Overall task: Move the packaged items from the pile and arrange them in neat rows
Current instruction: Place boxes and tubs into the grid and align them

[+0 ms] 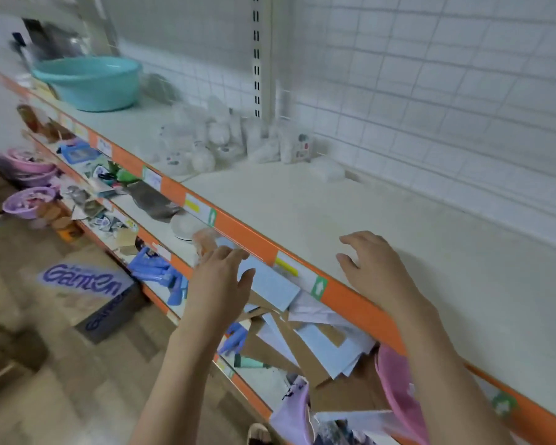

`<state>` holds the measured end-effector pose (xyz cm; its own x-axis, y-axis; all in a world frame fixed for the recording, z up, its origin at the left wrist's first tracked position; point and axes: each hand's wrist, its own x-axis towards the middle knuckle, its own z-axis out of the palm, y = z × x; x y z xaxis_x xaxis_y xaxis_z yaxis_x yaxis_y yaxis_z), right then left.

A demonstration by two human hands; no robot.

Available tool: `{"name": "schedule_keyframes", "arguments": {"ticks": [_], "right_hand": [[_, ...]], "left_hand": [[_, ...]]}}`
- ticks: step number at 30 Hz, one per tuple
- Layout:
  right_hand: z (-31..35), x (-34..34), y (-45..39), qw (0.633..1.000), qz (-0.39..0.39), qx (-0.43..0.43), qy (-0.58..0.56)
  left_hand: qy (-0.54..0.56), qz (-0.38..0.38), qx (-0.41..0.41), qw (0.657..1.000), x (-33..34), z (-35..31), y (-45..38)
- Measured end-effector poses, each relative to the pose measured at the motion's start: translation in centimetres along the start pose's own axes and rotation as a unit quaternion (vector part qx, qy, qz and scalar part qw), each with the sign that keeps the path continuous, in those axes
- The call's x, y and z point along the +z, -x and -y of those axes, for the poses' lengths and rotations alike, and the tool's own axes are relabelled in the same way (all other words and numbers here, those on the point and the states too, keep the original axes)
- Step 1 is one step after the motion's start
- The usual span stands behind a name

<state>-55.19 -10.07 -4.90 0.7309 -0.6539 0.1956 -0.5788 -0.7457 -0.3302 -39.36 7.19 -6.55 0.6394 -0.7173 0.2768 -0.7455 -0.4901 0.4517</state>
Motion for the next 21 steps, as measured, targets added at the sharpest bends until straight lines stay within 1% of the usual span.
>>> {"name": "schedule_keyframes", "arguments": {"ticks": [3, 9, 12, 14, 16, 18, 21], "right_hand": [[0.1, 1.2, -5.6, 1.0, 0.013, 0.017, 0.016], [-0.6, 3.4, -15.0, 0.998, 0.022, 0.052, 0.022], [-1.2, 3.8, -19.2, 0.995, 0.025, 0.075, 0.058], [-1.4, 4.2, -21.8, 0.992, 0.009, 0.098, 0.078], [-1.6, 4.7, -23.6, 0.987, -0.003, 0.144, 0.071], [-1.9, 5.2, -24.5, 0.979, 0.003, 0.189, 0.069], [-2.5, 5.7, -24.7, 0.978, -0.007, 0.187, 0.091]], "left_hand": [[-0.005, -0.005, 0.0, 1.0, 0.1, 2.1, -3.4], [-0.037, 0.001, 0.037, 0.999, -0.1, 3.8, -11.9], [-0.044, 0.008, 0.055, 0.997, -0.3, 4.4, -14.8], [-0.049, 0.018, 0.055, 0.997, -0.2, 5.1, -16.0], [-0.052, 0.036, 0.056, 0.996, -0.1, 5.9, -16.8], [-0.052, 0.054, 0.056, 0.996, 0.2, 6.6, -17.7], [-0.046, 0.067, 0.07, 0.994, 0.7, 6.8, -19.6]]}}
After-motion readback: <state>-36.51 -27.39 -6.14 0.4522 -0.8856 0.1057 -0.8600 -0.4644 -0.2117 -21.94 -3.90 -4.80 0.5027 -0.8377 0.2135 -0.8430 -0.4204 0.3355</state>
